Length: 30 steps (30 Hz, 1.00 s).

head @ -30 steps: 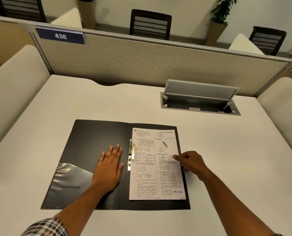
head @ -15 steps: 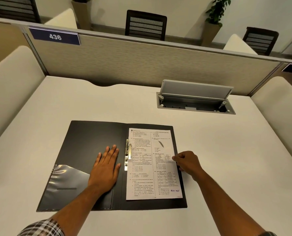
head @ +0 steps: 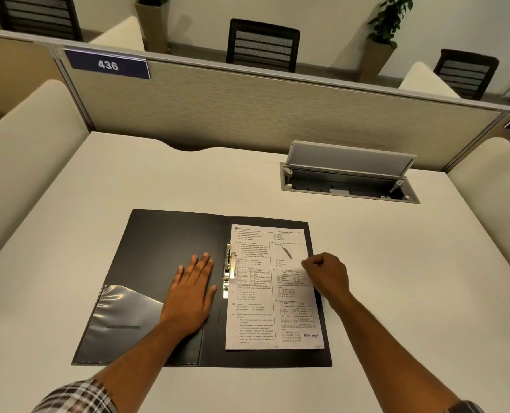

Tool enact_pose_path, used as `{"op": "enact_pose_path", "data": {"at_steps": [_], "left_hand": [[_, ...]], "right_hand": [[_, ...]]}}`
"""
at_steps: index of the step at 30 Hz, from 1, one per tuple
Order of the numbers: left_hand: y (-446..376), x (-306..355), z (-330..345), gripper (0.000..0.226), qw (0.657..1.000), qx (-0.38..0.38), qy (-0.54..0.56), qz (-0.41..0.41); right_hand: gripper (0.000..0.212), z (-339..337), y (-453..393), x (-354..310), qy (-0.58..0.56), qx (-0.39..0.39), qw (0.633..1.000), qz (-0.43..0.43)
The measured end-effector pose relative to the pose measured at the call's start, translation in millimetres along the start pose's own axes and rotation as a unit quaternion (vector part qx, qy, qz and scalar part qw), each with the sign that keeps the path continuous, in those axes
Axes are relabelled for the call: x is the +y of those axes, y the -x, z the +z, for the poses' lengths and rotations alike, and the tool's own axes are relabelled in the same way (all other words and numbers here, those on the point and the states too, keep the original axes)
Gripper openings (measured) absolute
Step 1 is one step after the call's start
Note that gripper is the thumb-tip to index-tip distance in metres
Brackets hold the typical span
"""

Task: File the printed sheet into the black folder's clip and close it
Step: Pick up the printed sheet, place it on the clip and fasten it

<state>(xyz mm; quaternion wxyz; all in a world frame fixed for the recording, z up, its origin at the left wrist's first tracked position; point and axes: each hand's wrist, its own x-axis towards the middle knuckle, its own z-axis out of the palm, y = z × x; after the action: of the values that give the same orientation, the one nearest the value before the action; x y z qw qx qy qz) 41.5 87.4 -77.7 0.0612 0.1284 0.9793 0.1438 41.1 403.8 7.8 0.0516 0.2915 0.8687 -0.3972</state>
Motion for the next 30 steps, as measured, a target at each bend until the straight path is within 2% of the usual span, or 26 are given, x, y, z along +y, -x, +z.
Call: {"op": "enact_pose_path", "data": {"at_steps": [6, 10, 14, 21, 25, 30], "left_hand": [[1, 1, 0, 0.073, 1.000, 0.007, 0.005, -0.002], [0, 0, 2, 0.071, 1.000, 0.004, 0.004, -0.007], [0, -2, 5, 0.068, 1.000, 0.003, 0.004, -0.007], [0, -4, 8, 0.067, 1.000, 0.008, 0.004, -0.002], [0, -3, 9, 0.067, 1.000, 0.011, 0.004, -0.001], [1, -2, 8, 0.067, 1.000, 0.011, 0.005, -0.002]], "right_hand": [[0.015, 36, 2, -57, -0.031, -0.125, 0.987, -0.095], [0.012, 75, -3, -86, 0.030, -0.186, 0.969, -0.158], [0.025, 98, -12, -104, 0.107, -0.187, 0.954, -0.208], [0.030, 110, -22, -121, 0.218, -0.190, 0.921, -0.262], [0.025, 115, -25, -120, 0.218, -0.182, 0.921, -0.267], [0.022, 117, -21, -121, 0.160, -0.144, 0.939, -0.268]]}}
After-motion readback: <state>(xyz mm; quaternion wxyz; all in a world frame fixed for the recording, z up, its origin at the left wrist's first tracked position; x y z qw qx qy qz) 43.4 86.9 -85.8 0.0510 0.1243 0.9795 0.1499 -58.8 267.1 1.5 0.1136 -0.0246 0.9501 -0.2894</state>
